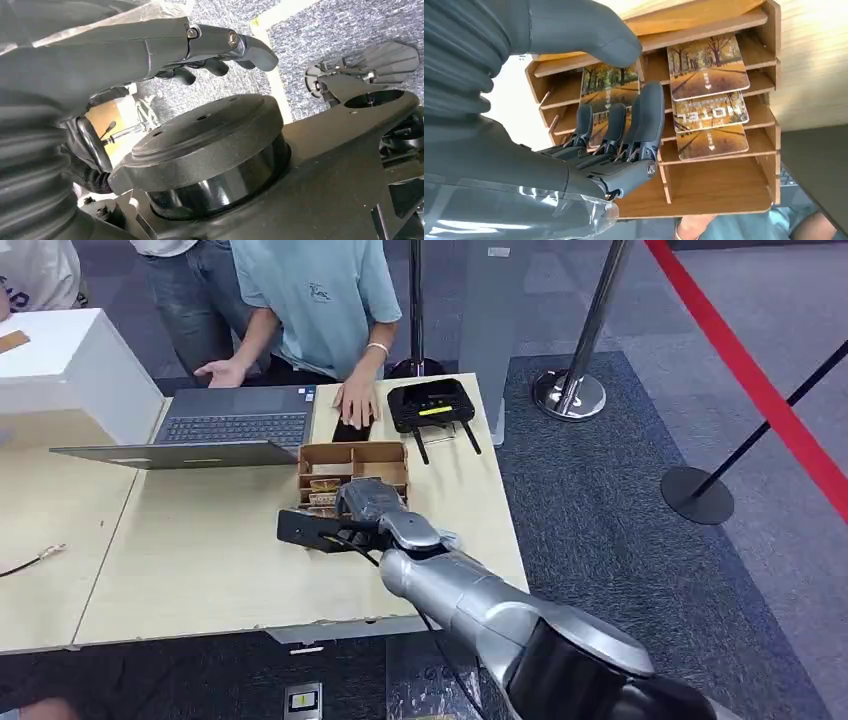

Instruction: Pass the card to the sensor for recognition and then transmit it.

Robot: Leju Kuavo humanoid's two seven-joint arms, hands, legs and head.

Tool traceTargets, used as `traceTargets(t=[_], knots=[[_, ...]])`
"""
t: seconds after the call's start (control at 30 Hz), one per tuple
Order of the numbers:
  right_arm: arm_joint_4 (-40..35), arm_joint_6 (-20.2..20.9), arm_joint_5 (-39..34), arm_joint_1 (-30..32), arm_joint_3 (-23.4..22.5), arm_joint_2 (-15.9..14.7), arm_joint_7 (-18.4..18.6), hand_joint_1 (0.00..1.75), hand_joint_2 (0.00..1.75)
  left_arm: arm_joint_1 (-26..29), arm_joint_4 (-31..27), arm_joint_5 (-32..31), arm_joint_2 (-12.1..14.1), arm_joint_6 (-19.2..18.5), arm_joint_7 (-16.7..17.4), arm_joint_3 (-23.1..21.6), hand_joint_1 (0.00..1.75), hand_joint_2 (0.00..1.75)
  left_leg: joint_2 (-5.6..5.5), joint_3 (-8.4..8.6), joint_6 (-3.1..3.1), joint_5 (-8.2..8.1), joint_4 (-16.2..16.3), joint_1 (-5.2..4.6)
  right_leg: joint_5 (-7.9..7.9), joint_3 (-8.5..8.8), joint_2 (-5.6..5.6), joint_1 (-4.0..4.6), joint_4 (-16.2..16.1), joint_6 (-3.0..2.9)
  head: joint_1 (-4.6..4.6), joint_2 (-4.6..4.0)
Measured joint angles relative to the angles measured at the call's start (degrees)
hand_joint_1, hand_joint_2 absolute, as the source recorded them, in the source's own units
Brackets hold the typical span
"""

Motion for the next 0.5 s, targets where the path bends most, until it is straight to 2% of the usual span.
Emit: traceTargets(t=[0.5], knots=[[0.4, -0.4, 0.3, 0.5, 0.0, -0.9, 1.1, 0.89, 1.75, 0.0, 0.0, -0.4, 0.0, -0.3, -0.3, 0.0, 0.0, 1.75, 0.01, 0.01, 0.0, 0.0, 0.0, 0.0, 0.0, -0.01, 0.0, 0.0, 0.0, 0.0, 0.0, 0.0]])
